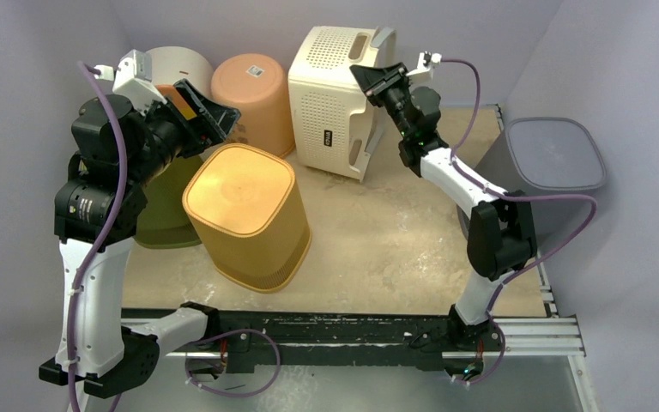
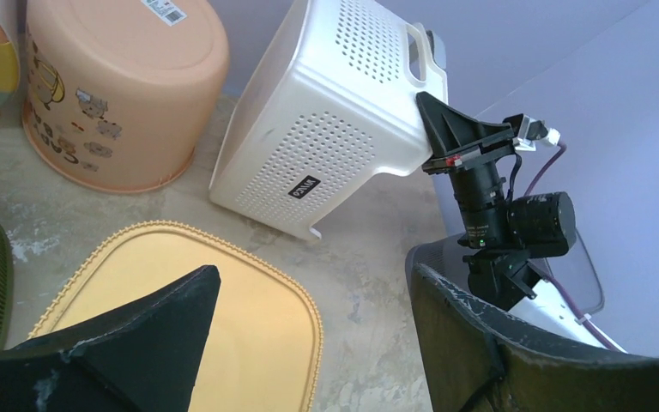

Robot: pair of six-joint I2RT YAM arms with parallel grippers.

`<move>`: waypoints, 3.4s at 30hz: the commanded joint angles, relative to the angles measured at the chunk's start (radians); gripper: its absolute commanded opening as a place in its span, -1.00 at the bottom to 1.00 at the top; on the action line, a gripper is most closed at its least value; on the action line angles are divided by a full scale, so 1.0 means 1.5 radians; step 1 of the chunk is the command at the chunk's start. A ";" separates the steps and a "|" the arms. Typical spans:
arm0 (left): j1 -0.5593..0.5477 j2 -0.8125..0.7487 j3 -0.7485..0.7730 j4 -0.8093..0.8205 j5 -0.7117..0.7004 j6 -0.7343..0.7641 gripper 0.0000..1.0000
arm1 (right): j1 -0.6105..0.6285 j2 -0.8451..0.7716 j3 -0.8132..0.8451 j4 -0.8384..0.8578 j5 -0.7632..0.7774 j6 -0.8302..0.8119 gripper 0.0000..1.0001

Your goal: Turn the large container upside down

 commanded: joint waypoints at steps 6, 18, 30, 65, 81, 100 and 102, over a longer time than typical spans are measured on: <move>-0.005 0.003 0.051 -0.023 -0.005 0.019 0.58 | -0.005 -0.039 -0.131 0.456 0.056 0.199 -1.00; -0.006 0.001 0.048 -0.027 -0.004 0.021 0.58 | -0.021 0.013 -0.132 0.612 -0.009 0.264 -1.00; -0.005 0.003 0.012 -0.018 0.013 0.027 0.58 | -0.054 -0.044 -0.457 0.745 -0.005 0.319 -0.76; -0.006 0.008 -0.064 -0.004 0.029 0.024 0.58 | -0.109 0.103 -0.696 0.832 0.028 0.284 -0.20; -0.006 0.009 -0.095 0.011 0.024 0.016 0.58 | -0.118 0.145 -0.694 0.781 -0.018 0.265 -0.18; -0.006 0.010 -0.103 0.040 0.024 0.001 0.58 | -0.111 -0.184 -0.604 0.118 -0.045 0.023 -0.03; -0.006 0.013 -0.096 0.039 0.024 -0.001 0.59 | -0.108 -0.231 -0.557 0.007 -0.044 -0.030 0.00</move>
